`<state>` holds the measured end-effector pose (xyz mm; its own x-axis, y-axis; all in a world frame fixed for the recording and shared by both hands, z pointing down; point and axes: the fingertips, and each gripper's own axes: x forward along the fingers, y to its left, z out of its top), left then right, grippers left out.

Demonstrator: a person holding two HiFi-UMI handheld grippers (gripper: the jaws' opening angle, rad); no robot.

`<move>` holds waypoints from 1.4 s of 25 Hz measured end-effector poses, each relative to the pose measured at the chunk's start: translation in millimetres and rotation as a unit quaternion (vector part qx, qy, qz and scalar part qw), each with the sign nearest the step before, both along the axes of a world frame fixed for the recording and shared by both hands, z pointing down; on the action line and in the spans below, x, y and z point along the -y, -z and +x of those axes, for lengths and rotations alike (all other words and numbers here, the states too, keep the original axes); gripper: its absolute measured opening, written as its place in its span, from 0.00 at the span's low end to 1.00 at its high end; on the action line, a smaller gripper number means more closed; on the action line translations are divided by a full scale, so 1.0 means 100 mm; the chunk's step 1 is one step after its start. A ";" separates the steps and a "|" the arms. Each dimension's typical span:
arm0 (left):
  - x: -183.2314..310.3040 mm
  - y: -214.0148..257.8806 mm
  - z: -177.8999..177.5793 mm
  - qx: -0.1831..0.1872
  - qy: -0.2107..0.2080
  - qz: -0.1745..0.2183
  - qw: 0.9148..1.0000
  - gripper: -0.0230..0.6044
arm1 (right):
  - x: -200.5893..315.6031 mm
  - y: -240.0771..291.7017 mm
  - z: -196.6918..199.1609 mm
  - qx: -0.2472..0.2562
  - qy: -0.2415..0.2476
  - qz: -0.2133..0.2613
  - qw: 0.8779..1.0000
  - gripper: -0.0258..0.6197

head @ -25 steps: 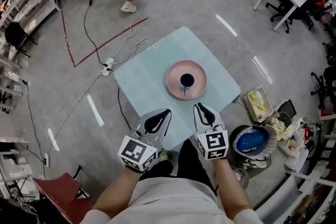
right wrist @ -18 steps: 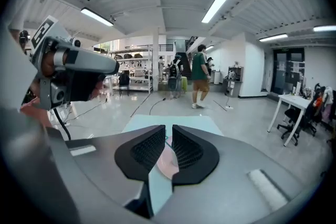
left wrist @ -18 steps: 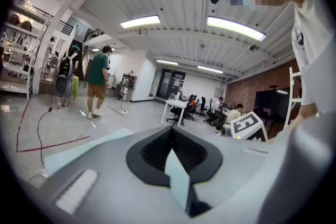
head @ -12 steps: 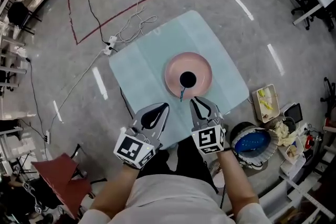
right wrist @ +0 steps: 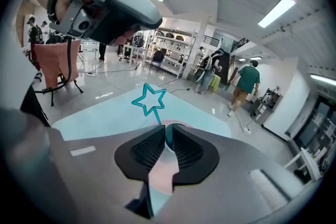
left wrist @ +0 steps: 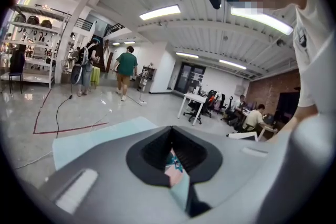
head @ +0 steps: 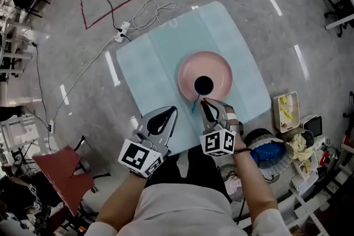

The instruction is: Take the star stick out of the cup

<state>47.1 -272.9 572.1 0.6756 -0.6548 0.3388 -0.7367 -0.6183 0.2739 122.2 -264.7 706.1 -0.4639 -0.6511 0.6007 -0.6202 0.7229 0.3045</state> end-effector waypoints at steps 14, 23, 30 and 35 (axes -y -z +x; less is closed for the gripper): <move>0.08 -0.23 -0.01 0.000 0.032 -0.027 0.999 0.05 | 0.06 -0.21 -0.18 -0.080 0.112 0.031 0.990 0.12; 0.06 -0.23 -0.10 0.003 0.043 -0.028 0.999 0.05 | 0.09 -0.17 -0.26 -0.084 0.121 0.037 0.988 0.09; 0.07 -0.20 -0.14 -0.006 0.042 -0.019 0.999 0.05 | 0.12 0.00 -0.25 -0.064 0.100 0.041 0.992 0.08; 0.09 -0.05 -0.14 -0.013 0.031 -0.003 0.999 0.05 | 0.16 0.23 -0.21 -0.033 0.061 0.041 0.997 0.08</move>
<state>33.1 -281.9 577.3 0.6424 -0.6940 0.3251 -0.7661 -0.5702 0.2966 100.9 -280.4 683.2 -0.5037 -0.6400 0.5802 -0.5059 0.7630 0.4024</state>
